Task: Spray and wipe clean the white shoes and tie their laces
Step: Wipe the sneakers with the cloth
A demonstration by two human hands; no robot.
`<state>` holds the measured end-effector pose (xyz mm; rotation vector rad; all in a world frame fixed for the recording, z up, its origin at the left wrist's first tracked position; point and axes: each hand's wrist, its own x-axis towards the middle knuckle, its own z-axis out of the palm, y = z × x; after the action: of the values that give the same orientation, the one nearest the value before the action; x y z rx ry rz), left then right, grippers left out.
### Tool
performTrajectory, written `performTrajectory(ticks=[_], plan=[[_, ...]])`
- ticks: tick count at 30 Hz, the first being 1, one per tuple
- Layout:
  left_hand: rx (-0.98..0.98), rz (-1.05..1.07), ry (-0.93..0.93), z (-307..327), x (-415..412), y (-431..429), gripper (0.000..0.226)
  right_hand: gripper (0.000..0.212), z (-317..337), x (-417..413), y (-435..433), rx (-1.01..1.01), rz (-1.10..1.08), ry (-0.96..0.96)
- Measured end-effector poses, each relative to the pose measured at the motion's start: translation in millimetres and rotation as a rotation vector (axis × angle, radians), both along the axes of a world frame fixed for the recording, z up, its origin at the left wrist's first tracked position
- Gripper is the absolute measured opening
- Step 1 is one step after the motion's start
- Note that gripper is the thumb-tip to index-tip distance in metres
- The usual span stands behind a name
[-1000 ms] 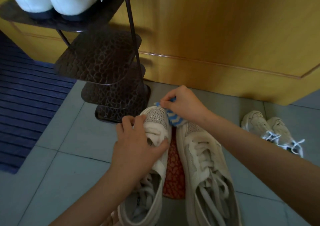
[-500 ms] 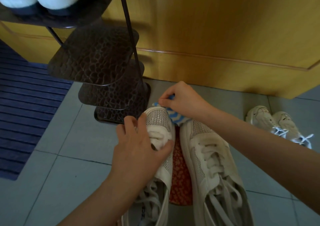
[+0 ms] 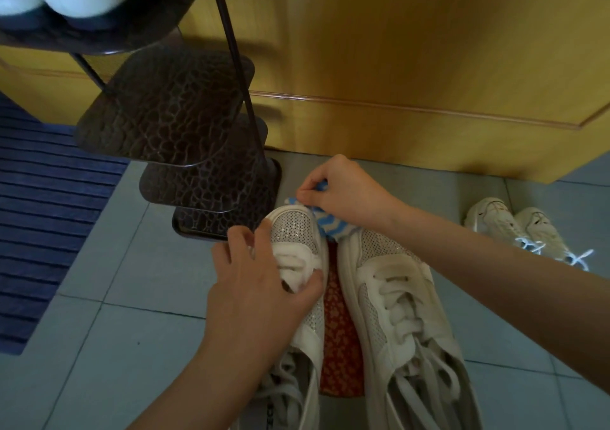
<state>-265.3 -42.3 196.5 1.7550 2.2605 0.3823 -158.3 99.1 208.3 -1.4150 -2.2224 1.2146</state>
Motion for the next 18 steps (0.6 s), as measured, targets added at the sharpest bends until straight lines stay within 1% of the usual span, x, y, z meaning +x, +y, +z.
performTrajectory(ticks=[3, 9, 11, 13, 16, 18], plan=[[0.013, -0.001, 0.014, -3.0, -1.9, -1.7, 0.087, 0.009, -0.8, 1.3, 4.5, -0.012, 0.032, -0.025], [0.044, 0.004, 0.026, -6.3, -2.3, -2.7, 0.086, 0.005, 12.0, 22.5, -2.4, -0.066, 0.109, 0.091], [0.053, 0.001, 0.025, -6.5, -2.2, -2.6, 0.087, 0.004, 9.9, 13.8, 0.3, -0.037, 0.136, 0.114], [0.057, 0.002, 0.016, -6.0, -2.1, -2.6, 0.087, 0.006, 8.5, -5.3, 5.9, 0.012, 0.225, 0.072], [0.043, 0.002, 0.008, -5.8, -2.5, -3.1, 0.085, 0.012, 9.1, -32.4, 14.5, 0.096, 0.432, -0.07], [0.043, 0.005, 0.002, -7.0, -3.1, -3.0, 0.083, 0.012, 9.6, -32.0, 18.4, 0.126, 0.492, -0.09]])
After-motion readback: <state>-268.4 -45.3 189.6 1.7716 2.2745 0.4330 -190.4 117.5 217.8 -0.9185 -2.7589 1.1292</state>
